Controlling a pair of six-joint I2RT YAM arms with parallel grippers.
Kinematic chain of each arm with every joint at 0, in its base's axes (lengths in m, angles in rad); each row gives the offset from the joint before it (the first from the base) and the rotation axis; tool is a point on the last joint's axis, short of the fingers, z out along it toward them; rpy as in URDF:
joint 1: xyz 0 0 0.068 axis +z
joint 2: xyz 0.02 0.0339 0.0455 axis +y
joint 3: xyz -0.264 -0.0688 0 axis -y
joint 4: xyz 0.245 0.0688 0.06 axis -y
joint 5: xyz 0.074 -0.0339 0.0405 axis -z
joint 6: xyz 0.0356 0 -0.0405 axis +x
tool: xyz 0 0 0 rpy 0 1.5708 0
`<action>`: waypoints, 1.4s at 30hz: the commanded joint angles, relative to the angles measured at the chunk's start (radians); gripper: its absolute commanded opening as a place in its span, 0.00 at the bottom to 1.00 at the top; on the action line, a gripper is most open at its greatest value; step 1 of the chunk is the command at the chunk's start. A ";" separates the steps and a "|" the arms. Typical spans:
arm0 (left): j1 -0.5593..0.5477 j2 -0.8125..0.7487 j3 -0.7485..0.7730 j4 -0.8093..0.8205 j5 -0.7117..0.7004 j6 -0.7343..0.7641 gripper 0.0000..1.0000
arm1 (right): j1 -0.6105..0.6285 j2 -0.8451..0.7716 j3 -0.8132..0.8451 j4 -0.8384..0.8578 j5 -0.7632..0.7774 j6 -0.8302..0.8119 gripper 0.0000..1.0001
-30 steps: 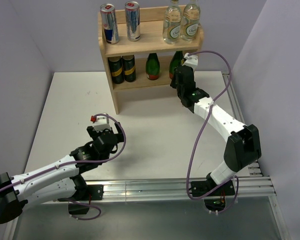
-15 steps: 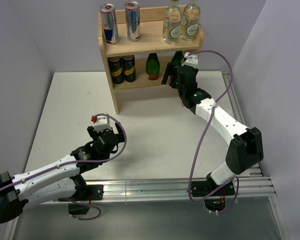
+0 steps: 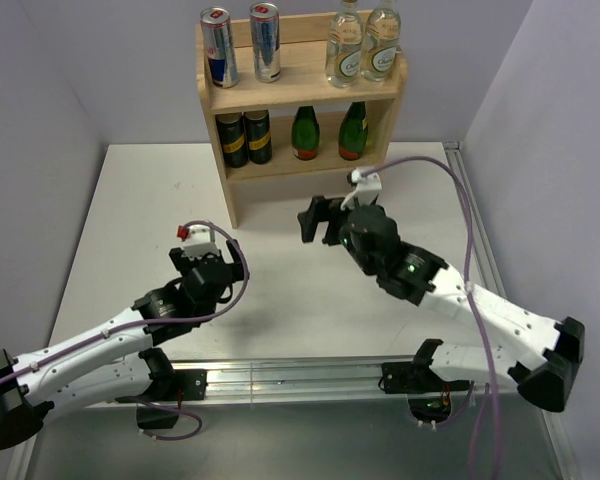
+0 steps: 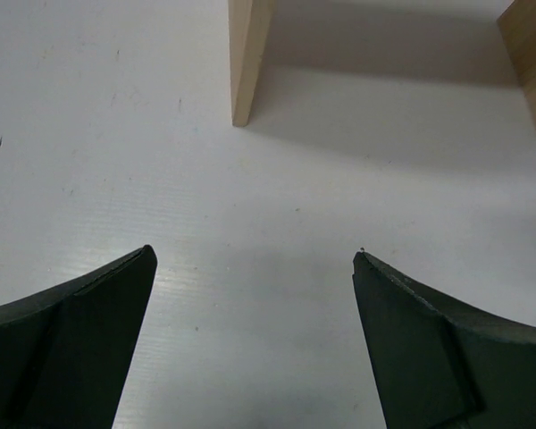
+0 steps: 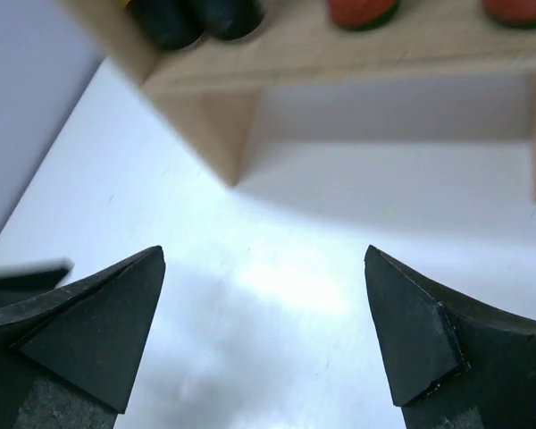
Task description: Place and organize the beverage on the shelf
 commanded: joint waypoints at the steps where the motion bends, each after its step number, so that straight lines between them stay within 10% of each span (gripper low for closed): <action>1: -0.007 -0.047 0.150 -0.082 -0.009 0.004 0.99 | 0.072 -0.146 -0.073 -0.051 0.037 0.042 1.00; 6: -0.026 -0.110 0.186 -0.015 0.031 0.057 0.99 | 0.091 -0.256 -0.182 0.064 0.006 -0.009 1.00; 12: -0.026 -0.066 0.187 -0.050 -0.031 0.025 0.99 | 0.071 -0.022 -0.069 0.205 -0.082 -0.061 1.00; 19: -0.026 -0.142 0.092 -0.050 -0.028 -0.018 0.99 | -0.071 0.282 0.160 0.206 -0.170 -0.027 0.01; 42: -0.026 -0.150 -0.029 0.025 -0.060 -0.018 0.99 | -0.230 0.695 0.569 0.239 -0.241 -0.060 0.00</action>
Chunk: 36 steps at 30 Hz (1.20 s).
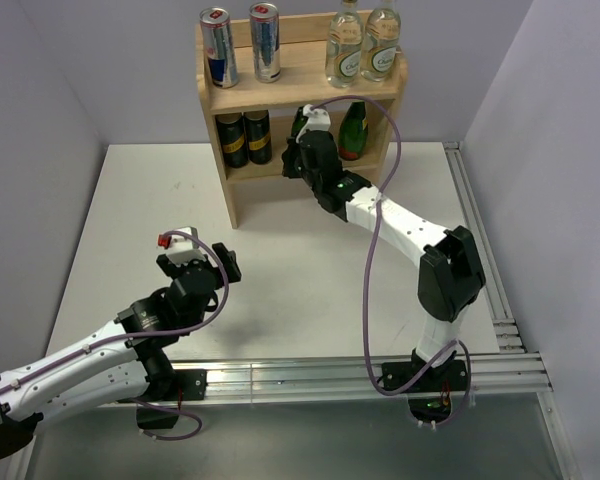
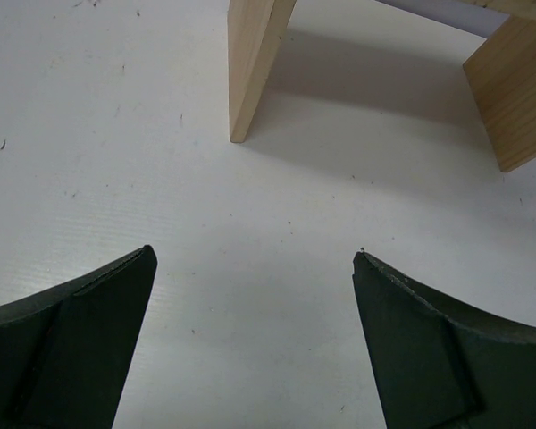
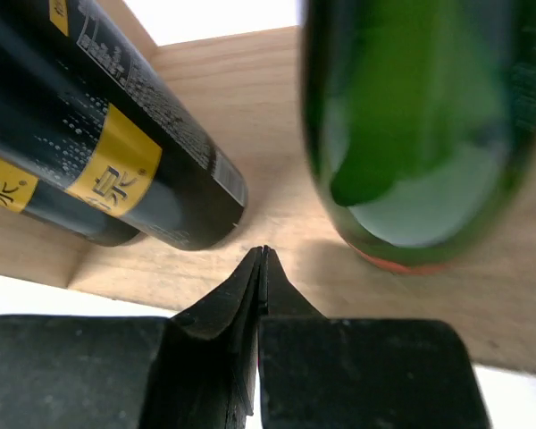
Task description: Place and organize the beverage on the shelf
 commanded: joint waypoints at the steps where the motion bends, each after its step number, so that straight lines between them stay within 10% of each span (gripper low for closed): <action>1: -0.003 0.002 -0.007 0.055 -0.025 0.003 0.99 | -0.004 0.034 0.087 0.054 -0.027 0.014 0.00; 36: -0.003 0.001 -0.025 0.063 -0.012 -0.008 0.99 | -0.041 -0.025 -0.126 0.218 0.266 0.048 0.00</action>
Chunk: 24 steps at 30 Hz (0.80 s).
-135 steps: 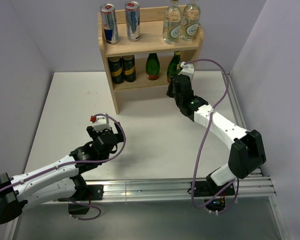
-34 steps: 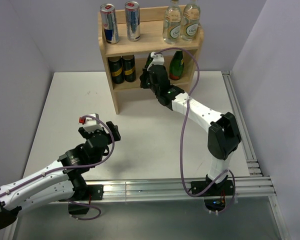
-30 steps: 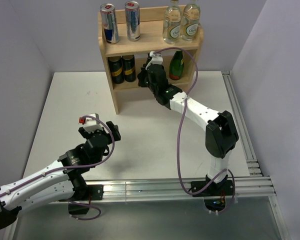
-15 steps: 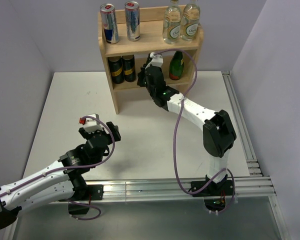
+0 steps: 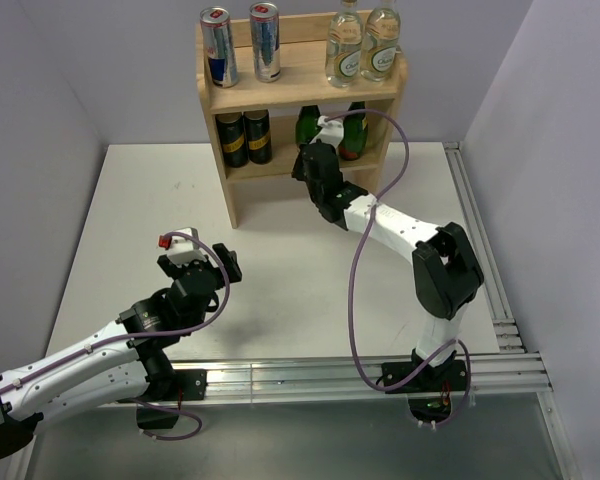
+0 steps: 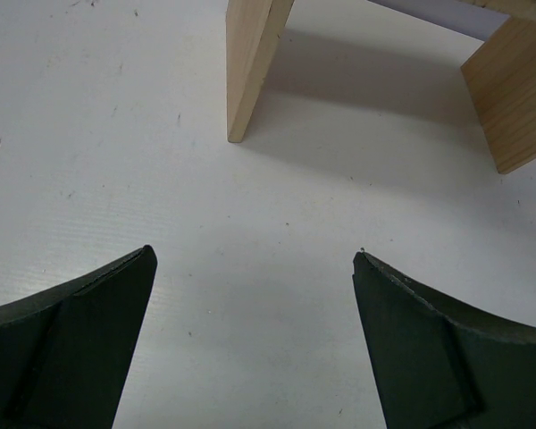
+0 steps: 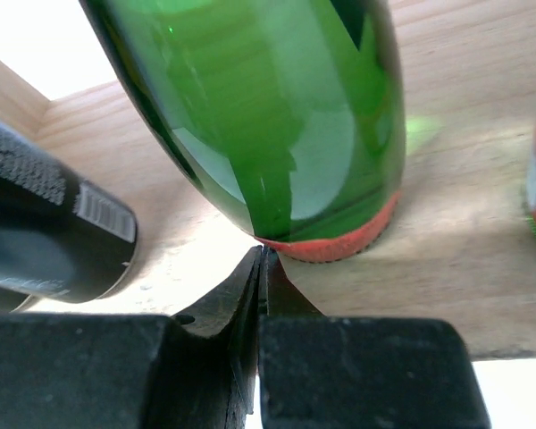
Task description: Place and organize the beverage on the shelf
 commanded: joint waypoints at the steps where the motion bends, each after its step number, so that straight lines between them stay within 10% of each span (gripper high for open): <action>1: -0.003 -0.001 -0.008 0.031 -0.010 -0.008 0.99 | -0.031 -0.068 -0.027 0.046 0.059 -0.003 0.00; 21: -0.003 0.019 -0.011 0.029 -0.013 -0.014 0.99 | -0.109 -0.180 -0.142 0.031 0.048 0.033 0.01; 24: -0.003 0.020 -0.009 0.029 -0.016 -0.015 0.99 | -0.101 -0.244 -0.193 0.040 0.004 0.043 0.40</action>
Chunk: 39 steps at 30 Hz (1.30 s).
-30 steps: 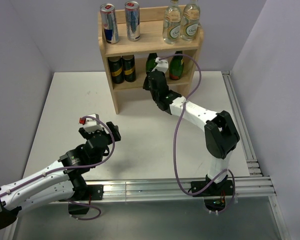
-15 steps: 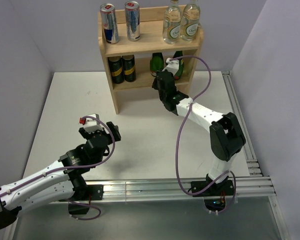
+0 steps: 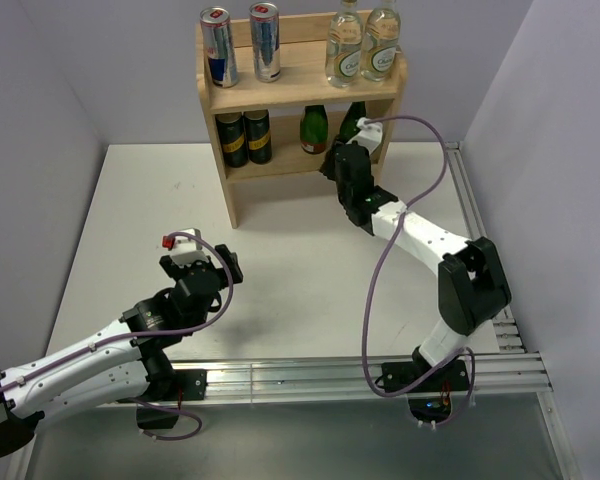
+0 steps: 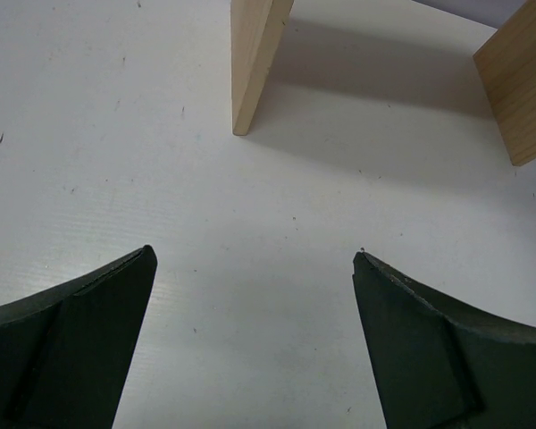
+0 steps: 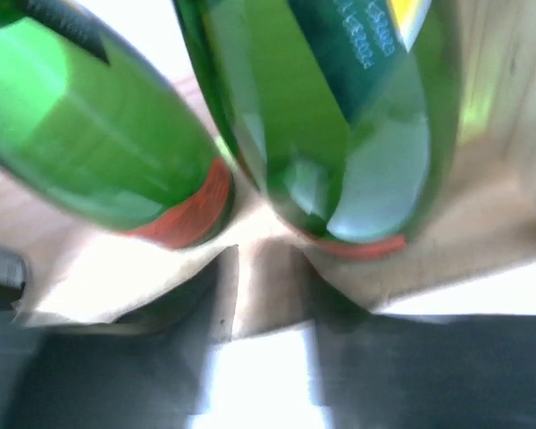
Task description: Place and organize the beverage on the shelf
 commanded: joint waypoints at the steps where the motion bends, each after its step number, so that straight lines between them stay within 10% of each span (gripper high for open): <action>1: -0.003 0.001 -0.002 0.029 -0.018 -0.012 0.99 | 0.020 -0.108 -0.046 0.025 -0.060 0.014 0.65; 4: -0.003 0.001 -0.001 0.029 -0.020 -0.012 0.99 | 0.045 -0.157 -0.080 0.016 -0.088 0.014 0.81; 25: -0.007 -0.013 0.234 -0.028 0.085 0.049 0.99 | 0.339 -0.896 -0.366 -0.534 -0.059 0.056 0.89; 39: -0.011 0.005 0.415 0.053 0.154 0.161 0.99 | 0.345 -1.242 -0.387 -0.505 -0.086 -0.068 0.95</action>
